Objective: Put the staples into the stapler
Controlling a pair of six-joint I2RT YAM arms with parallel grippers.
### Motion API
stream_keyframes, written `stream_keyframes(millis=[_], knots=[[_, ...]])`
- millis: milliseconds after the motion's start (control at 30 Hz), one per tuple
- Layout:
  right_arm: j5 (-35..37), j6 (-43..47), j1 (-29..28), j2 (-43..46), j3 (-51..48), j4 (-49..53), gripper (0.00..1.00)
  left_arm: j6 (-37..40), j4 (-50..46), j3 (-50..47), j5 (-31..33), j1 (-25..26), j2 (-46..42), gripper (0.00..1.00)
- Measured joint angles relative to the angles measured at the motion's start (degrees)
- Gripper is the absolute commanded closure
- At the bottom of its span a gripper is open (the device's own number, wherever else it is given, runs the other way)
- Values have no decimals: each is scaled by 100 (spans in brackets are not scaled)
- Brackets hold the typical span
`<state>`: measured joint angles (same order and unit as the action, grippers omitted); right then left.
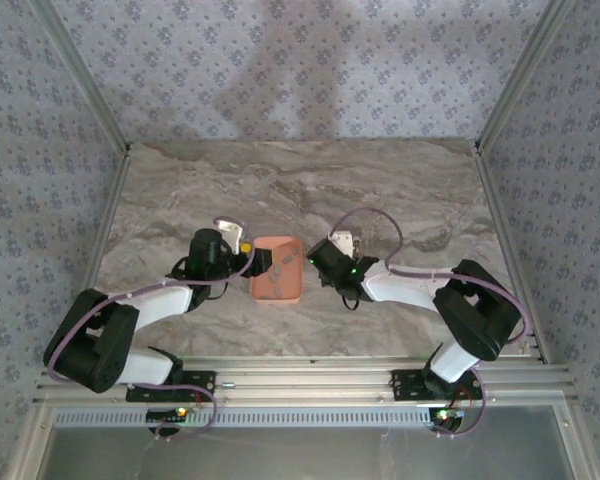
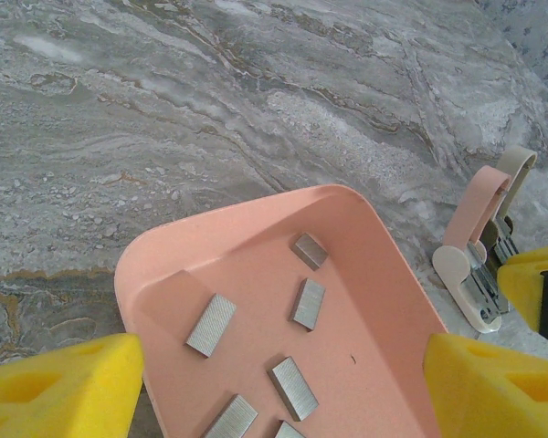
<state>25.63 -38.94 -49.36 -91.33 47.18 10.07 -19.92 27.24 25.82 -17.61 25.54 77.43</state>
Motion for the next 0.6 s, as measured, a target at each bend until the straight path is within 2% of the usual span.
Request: stream_keyframes(millis=[600], knots=[[-15, -9, -13, -50, 0, 44, 87, 0, 0, 0, 0, 4, 0, 20]])
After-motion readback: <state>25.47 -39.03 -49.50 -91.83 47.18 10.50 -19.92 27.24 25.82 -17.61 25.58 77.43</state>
